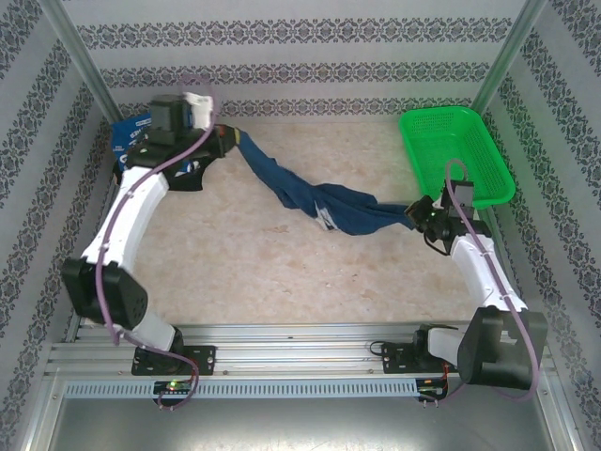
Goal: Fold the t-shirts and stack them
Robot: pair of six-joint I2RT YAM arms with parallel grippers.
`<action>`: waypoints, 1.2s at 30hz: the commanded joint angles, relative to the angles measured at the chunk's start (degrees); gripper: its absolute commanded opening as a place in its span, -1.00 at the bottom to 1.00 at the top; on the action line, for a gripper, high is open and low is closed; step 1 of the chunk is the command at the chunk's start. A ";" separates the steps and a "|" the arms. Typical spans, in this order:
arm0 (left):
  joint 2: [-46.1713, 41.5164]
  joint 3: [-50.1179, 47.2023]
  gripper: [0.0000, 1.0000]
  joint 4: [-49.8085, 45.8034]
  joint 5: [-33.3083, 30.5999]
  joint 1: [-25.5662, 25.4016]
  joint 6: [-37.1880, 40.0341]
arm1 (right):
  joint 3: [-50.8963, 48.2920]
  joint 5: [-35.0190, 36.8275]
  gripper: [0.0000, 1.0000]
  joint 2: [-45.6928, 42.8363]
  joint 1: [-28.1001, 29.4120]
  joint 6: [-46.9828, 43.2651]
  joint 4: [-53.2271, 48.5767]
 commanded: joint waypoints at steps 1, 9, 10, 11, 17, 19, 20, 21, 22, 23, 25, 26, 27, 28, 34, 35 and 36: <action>-4.77 -3.16 -1.00 7.61 -1.62 1.92 -3.11 | 2.83 3.04 -1.00 -0.53 -1.93 4.15 1.55; -16.23 -12.06 -1.00 14.94 -4.76 6.80 -4.93 | 8.15 -0.22 -1.00 1.07 -4.92 4.16 1.83; -16.78 -12.19 -1.00 14.89 -4.71 7.90 -5.31 | 9.00 -1.02 -1.00 1.32 -5.37 3.83 1.68; -16.98 -12.03 -1.00 14.78 -4.39 8.89 -5.70 | 9.79 -1.67 -1.00 1.65 -5.72 3.72 1.65; -17.85 -8.83 -1.00 16.77 -3.11 12.28 -7.79 | 15.23 -5.99 -0.96 3.45 -8.37 3.79 1.58; -17.92 -8.34 -1.00 19.26 -2.04 12.49 -9.40 | 16.63 -7.63 -0.96 3.80 -8.59 4.21 1.70; -17.73 -8.32 -1.00 20.70 -1.39 12.49 -10.24 | 17.22 -8.68 -0.96 4.20 -8.69 4.25 1.56; -17.53 -8.41 -1.00 21.94 -0.73 12.49 -11.14 | 18.03 -9.86 -0.98 4.71 -8.69 4.31 1.23; -17.26 -8.37 -1.00 22.72 -0.43 12.49 -11.96 | 18.44 -10.92 -0.99 5.13 -8.69 4.46 0.93; -17.15 -8.61 -1.00 23.18 -0.24 12.49 -12.61 | 18.47 -11.95 -1.00 5.30 -8.62 4.71 1.00; -17.16 -9.98 -1.00 24.97 0.67 12.49 -14.04 | 17.81 -14.51 -1.00 5.25 -8.68 5.27 1.12; -17.45 -10.65 -1.00 25.23 0.80 12.44 -14.48 | 17.32 -15.44 -1.00 5.08 -8.62 5.33 0.80; -17.85 -11.50 -1.00 25.33 0.92 12.40 -14.89 | 16.70 -16.68 -1.00 4.76 -8.66 5.41 0.01; -18.59 -12.56 -1.00 25.46 1.15 12.40 -15.15 | 15.96 -18.18 -1.00 4.32 -8.58 5.73 -0.67; -21.49 -14.74 -1.00 26.11 2.94 12.40 -17.49 | 15.30 -26.19 -1.00 0.34 -8.34 4.26 -8.16; -21.14 -14.67 -1.00 26.99 3.90 12.33 -18.69 | 15.77 -26.94 -1.00 -0.21 -8.42 4.06 -8.35; -20.65 -14.59 -1.00 28.29 4.76 12.19 -20.34 | 16.62 -27.90 -1.00 -0.60 -8.50 4.61 -7.87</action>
